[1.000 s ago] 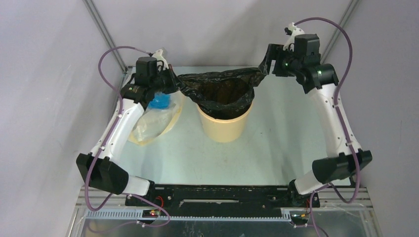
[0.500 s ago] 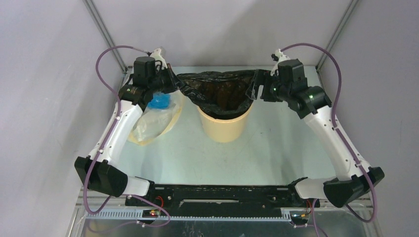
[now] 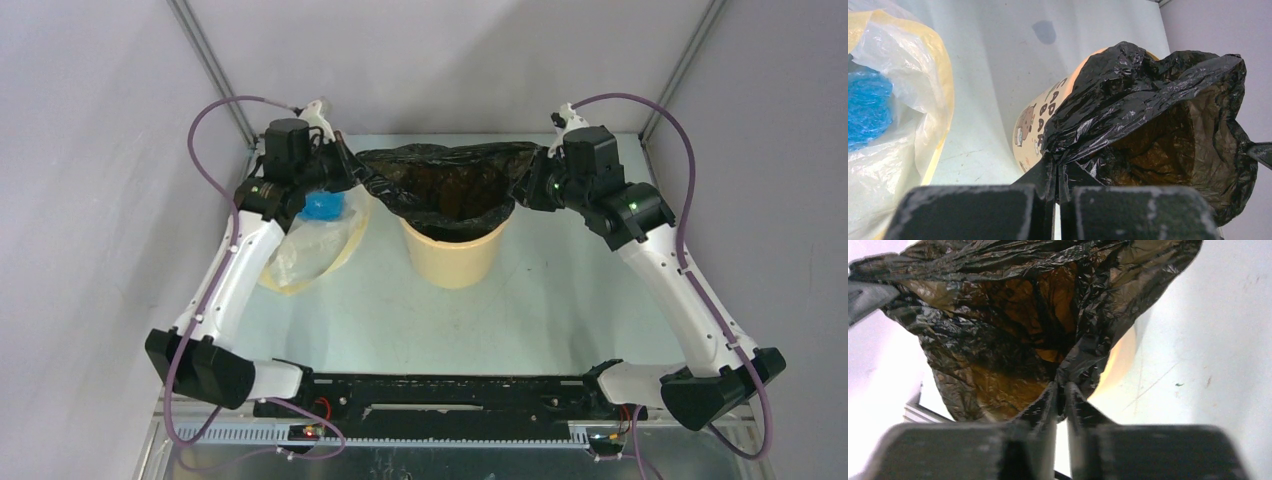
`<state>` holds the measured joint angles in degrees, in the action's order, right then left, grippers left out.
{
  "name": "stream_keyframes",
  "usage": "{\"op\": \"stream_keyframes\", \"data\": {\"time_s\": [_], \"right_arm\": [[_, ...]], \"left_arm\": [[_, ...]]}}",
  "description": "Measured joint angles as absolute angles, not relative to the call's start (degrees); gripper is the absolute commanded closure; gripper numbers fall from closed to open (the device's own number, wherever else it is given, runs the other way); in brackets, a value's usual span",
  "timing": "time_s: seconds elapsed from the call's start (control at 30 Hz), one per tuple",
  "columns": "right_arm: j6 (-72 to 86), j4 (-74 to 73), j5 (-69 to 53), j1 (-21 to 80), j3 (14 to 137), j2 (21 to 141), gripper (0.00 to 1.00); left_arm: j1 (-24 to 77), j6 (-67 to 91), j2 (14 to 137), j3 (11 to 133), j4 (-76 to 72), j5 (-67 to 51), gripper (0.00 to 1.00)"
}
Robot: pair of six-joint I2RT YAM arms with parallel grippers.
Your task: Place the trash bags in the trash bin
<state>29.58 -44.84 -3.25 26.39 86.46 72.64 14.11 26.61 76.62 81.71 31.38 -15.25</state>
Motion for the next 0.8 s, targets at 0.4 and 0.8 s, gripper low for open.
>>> {"op": "stream_keyframes", "data": {"time_s": [0.4, 0.8], "right_arm": [[28.4, -46.0, -3.6, 24.8, 81.6, 67.8, 1.0], [26.9, -47.9, -3.1, 24.9, 73.5, 66.6, 1.0]], "left_arm": [[14.1, 26.9, 69.8, 78.7, 35.4, -15.4, 1.0], [14.1, 25.0, 66.5, 70.9, 40.4, -15.7, 1.0]]}}
